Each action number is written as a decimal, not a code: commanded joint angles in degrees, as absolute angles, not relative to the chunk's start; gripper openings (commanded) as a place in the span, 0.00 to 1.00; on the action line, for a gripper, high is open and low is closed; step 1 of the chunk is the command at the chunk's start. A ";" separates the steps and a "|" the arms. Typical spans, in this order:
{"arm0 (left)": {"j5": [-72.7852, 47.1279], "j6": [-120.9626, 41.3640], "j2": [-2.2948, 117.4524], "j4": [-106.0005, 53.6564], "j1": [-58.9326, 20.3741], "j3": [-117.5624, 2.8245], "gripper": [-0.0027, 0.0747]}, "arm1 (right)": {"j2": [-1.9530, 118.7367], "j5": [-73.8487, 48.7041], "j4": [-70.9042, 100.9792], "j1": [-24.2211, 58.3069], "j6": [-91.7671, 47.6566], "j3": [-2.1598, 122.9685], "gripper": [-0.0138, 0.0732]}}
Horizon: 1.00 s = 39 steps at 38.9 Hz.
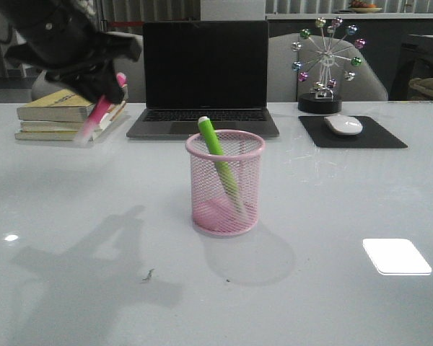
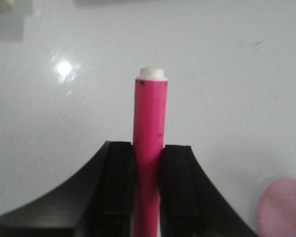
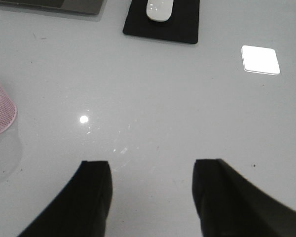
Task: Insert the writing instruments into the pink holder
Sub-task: 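Lift the pink marker with the left gripper over the pink holder, then lower the pink marker into the holder and open the left gripper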
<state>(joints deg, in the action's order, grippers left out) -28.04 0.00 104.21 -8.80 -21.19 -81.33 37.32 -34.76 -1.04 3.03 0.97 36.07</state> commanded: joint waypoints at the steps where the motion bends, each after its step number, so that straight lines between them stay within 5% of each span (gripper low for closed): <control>1: -20.07 0.36 98.65 -9.37 -24.54 -83.15 0.15 | 37.08 -30.53 -1.46 2.61 0.37 37.69 0.71; 24: 29.31 0.62 94.51 -17.39 -44.37 -63.04 0.15 | 37.08 -30.53 -1.46 2.61 0.37 37.69 0.71; 39: 38.91 0.62 102.04 -16.90 -46.57 -60.11 0.15 | 37.08 -30.53 -1.46 2.61 0.37 37.69 0.71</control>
